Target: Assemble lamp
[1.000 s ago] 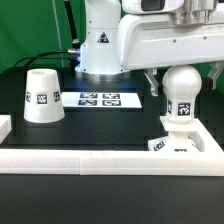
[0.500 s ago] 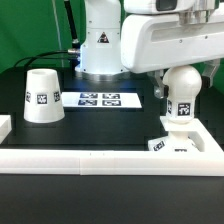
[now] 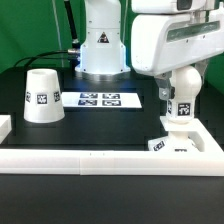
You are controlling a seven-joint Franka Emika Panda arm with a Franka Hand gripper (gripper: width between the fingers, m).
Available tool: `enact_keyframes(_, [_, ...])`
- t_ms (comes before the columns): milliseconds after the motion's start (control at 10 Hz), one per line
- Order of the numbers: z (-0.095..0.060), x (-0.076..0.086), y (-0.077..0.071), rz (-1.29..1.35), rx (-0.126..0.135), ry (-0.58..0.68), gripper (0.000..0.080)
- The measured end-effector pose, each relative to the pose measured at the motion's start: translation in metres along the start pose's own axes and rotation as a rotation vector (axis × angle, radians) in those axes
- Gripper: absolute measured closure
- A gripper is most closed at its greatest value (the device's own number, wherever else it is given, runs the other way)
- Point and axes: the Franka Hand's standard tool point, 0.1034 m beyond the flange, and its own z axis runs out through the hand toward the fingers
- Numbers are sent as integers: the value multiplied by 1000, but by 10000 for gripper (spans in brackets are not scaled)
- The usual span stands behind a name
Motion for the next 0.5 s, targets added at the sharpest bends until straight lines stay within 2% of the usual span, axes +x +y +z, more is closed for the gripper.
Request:
enact_keyframes(100, [0,0,0,-22,-2,-2,101])
enact_keyframes(200, [0,-1,1,-17,-2,-2,227])
enact_keyframes(500, [0,-1,1,20,-2,-2,223])
